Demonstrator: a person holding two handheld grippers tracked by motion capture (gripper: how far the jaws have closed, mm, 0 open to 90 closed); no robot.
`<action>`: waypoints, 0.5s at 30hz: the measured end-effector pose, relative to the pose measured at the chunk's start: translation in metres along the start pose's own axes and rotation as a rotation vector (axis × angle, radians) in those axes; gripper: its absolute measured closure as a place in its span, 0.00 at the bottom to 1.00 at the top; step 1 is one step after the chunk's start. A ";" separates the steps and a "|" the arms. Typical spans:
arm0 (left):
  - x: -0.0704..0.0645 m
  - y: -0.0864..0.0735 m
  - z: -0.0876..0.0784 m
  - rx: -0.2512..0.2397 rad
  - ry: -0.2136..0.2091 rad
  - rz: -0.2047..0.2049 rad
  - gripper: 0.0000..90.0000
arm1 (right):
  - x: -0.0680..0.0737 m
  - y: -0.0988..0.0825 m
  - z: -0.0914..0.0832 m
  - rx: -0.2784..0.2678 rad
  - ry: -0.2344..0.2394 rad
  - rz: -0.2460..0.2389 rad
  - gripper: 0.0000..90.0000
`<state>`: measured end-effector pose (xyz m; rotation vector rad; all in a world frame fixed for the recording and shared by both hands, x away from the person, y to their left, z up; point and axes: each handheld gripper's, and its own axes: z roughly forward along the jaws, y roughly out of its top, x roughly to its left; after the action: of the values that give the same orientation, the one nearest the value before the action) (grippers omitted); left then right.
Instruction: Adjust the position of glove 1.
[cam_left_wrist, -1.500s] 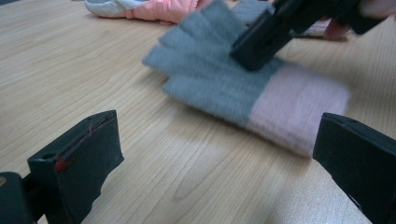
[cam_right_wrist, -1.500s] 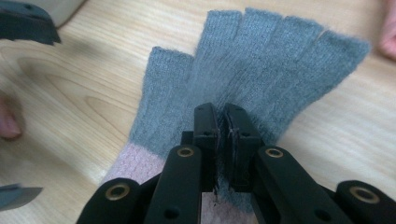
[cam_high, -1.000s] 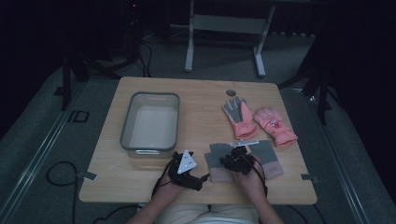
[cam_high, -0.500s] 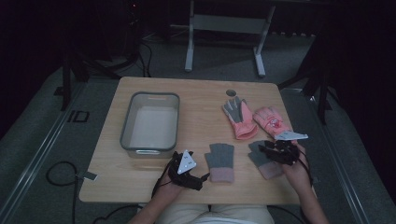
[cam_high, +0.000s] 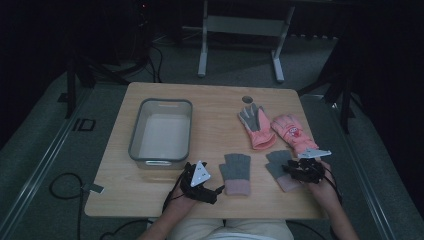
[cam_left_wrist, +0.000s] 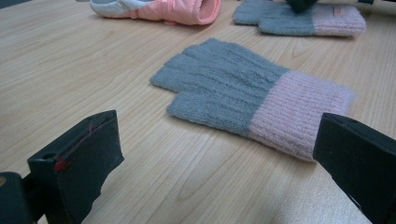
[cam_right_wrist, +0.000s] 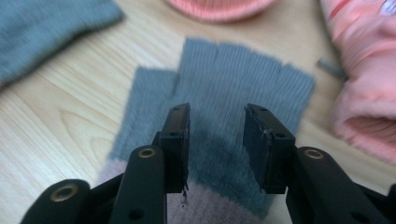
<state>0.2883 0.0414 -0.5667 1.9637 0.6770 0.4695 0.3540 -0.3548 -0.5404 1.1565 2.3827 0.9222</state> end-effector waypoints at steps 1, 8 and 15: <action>0.000 0.000 0.000 0.000 0.000 0.000 0.01 | 0.000 0.000 0.000 0.000 0.000 0.000 0.67; 0.000 0.000 0.000 0.002 0.000 0.000 0.01 | 0.001 -0.001 0.006 0.012 0.010 0.027 0.84; 0.000 0.000 0.000 0.004 0.003 -0.003 0.01 | 0.010 0.010 0.001 0.045 0.011 0.063 0.94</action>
<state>0.2886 0.0414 -0.5667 1.9655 0.6827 0.4698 0.3540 -0.3418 -0.5350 1.2523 2.3996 0.9016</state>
